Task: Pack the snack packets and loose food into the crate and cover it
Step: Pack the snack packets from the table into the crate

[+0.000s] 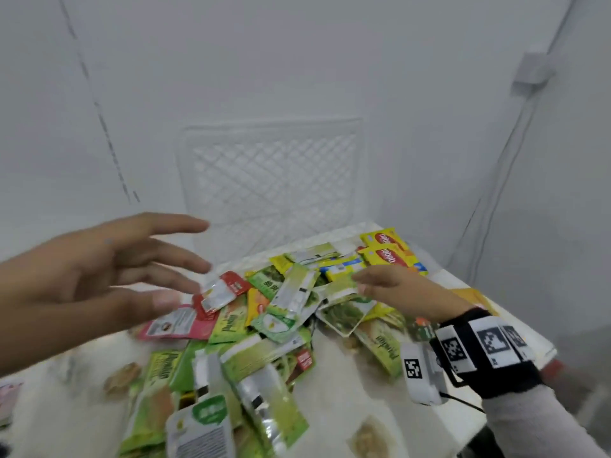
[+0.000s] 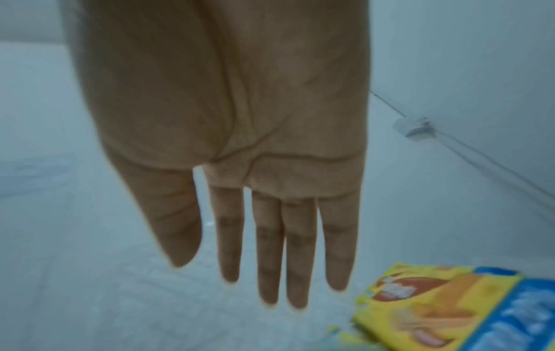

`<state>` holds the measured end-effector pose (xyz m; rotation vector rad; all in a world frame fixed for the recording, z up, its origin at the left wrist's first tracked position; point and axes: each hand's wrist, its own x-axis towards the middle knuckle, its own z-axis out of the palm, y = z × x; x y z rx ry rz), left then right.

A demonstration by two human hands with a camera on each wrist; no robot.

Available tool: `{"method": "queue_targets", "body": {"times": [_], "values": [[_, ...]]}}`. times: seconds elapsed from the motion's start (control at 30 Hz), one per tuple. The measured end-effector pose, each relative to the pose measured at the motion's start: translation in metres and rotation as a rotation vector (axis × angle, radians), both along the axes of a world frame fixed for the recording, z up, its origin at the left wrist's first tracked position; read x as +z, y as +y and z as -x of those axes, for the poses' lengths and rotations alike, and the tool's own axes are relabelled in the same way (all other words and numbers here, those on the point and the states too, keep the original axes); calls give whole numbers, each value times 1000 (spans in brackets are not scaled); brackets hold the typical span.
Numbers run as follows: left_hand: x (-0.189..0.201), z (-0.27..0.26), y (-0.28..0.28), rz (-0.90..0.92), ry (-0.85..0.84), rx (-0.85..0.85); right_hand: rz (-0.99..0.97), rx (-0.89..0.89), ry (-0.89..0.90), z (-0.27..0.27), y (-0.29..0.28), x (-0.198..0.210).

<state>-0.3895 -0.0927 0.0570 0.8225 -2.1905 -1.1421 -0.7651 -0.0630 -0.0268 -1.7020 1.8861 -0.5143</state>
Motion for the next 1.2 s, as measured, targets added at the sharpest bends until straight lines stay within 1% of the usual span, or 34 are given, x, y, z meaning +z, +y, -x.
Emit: {"method": "queue_targets", "body": {"times": [0.03, 0.07, 0.1, 0.13, 0.17, 0.23, 0.3, 0.33, 0.4, 0.5, 0.6, 0.63, 0.67, 0.73, 0.77, 0.9, 0.93, 1.0, 1.03, 1.1, 1.17, 1.2], "values": [[1, 25, -1, -52, -20, -53, 47, -61, -12, 25, -10, -3], [-2, 43, -5, -113, -33, -63, 80, -125, -3, 45, -19, -6], [-6, 63, -9, -159, -47, -98, 92, -188, 27, 64, -28, -9], [-16, 88, -16, -184, -53, -88, 78, -243, 74, 84, -38, -13], [-23, 110, -21, -243, -44, -65, 49, -282, 116, 100, -47, -16], [-41, 150, -37, -352, -36, 41, -28, -321, 129, 126, -65, -23], [-56, 188, -51, -381, -67, 109, -86, -337, 136, 142, -81, -31], [-63, 205, -60, -353, -137, 143, -107, -340, 153, 147, -87, -34], [-76, 237, -77, -235, -298, 164, -142, -338, 148, 154, -99, -41], [-92, 269, -101, -35, -483, 117, -184, -350, 74, 161, -113, -55], [-104, 289, -121, 70, -625, 69, -177, -376, 62, 165, -120, -65], [-108, 294, -127, 98, -667, 59, -159, -380, 24, 167, -122, -67], [-112, 298, -131, 118, -705, 48, -140, -393, -60, 168, -123, -68], [-120, 304, -138, 126, -751, 24, -136, -401, -291, 172, -123, -68], [-124, 306, -140, 126, -757, 15, -151, -400, -394, 173, -121, -68], [-135, 311, -149, 115, -749, 28, -162, -439, -663, 175, -115, -60], [-137, 311, -151, 96, -755, 41, -148, -461, -746, 173, -114, -58], [-136, 310, -154, -4, -748, 74, -141, -475, -892, 169, -112, -52], [-136, 307, -156, -62, -709, 82, -153, -467, -963, 166, -110, -48], [-130, 299, -159, -187, -566, 64, -168, -434, -1091, 156, -105, -38], [-122, 286, -160, -311, -409, 50, -158, -398, -1177, 144, -99, -28], [-119, 278, -159, -352, -357, 72, -154, -374, -1206, 138, -94, -26]]}}
